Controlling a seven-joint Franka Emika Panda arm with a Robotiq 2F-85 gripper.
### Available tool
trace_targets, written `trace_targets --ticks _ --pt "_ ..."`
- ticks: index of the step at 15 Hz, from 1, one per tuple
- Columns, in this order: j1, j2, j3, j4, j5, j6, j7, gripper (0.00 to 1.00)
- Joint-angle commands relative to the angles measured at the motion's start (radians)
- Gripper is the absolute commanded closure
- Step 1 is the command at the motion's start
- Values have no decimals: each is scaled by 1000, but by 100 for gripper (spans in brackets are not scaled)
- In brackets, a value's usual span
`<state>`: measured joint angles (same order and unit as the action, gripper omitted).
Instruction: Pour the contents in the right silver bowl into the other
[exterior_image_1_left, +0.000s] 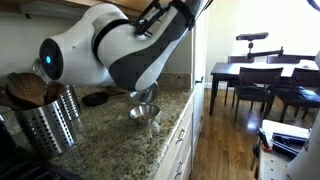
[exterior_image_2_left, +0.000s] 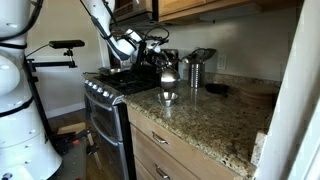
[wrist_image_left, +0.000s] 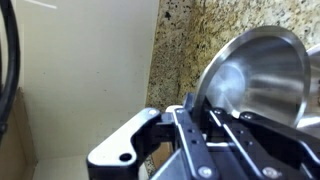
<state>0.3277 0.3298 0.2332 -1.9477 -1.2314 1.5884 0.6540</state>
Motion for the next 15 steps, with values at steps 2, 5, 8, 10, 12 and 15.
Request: trace_targets --ticks 2,5,8,10,12,15 --pt "4 9 0 11 -16 -20 21 93" --pt "-38 -19 8 -6 51 114 -2 93" --pt "-76 -38 -2 -20 121 273 -17 93" --pt "-88 -44 -16 -23 155 317 -22 93" --pt "-97 -49 -27 -26 179 340 -24 93" --pt "-108 -63 -41 -35 203 357 -20 93"
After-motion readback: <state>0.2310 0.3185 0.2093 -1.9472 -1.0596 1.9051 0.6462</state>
